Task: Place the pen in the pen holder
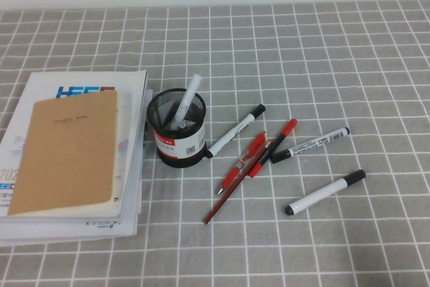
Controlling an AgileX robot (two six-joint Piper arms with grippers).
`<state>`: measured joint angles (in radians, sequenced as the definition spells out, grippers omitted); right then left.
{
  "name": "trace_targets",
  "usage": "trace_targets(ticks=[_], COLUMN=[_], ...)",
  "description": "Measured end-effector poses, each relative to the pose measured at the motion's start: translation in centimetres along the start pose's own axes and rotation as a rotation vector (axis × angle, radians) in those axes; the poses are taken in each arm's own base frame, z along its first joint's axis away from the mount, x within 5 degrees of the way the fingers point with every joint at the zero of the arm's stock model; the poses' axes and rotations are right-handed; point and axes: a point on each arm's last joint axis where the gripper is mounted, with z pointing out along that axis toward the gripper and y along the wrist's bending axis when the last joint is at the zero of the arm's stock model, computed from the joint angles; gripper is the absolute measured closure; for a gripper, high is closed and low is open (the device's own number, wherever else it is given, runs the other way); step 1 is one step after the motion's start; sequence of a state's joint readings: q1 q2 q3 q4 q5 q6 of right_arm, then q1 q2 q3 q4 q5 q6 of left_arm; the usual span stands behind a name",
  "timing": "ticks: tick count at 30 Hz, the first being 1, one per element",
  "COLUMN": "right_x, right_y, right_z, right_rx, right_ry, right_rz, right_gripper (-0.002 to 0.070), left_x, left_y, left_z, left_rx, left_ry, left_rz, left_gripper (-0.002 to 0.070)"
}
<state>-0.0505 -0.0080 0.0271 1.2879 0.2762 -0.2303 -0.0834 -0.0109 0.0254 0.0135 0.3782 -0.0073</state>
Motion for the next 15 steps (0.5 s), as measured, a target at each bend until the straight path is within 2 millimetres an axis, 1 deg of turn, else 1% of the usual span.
trace_targets(ticks=[3,4,7,9,11,15], right_x=[0.1,-0.2,-1.3,-2.2,-3.2,-4.8], right_y=[0.2,0.8,3.4,5.3,7.3,10.9], right_z=[0.0,-0.1,-0.3,0.0,0.7,3.2], right_rx=[-0.012,-0.031,-0.080,-0.088,-0.088,-0.085], right_ry=[0.013,0.011,0.008,0.028,0.080,0.274], right_rz=[-0.090,-0.124,-0.253,-0.343,-0.435,-0.558], right_gripper=[0.0689,0.0689,0.0689,0.0689,0.0689,0.0689], left_x=[0.0,0.0,0.0,0.0,0.0,0.0], left_y=[0.0,0.0,0.0,0.0,0.0,0.0], left_z=[0.0,0.0,0.0,0.0,0.0,0.0], left_rx=[0.000,0.000,0.000,0.000,0.000,0.000], left_ry=[0.000,0.000,0.000,0.000,0.000,0.000], left_rz=[0.000,0.000,0.000,0.000,0.000,0.000], left_gripper=[0.0678,0.0678,0.0678,0.0678,0.0678,0.0678])
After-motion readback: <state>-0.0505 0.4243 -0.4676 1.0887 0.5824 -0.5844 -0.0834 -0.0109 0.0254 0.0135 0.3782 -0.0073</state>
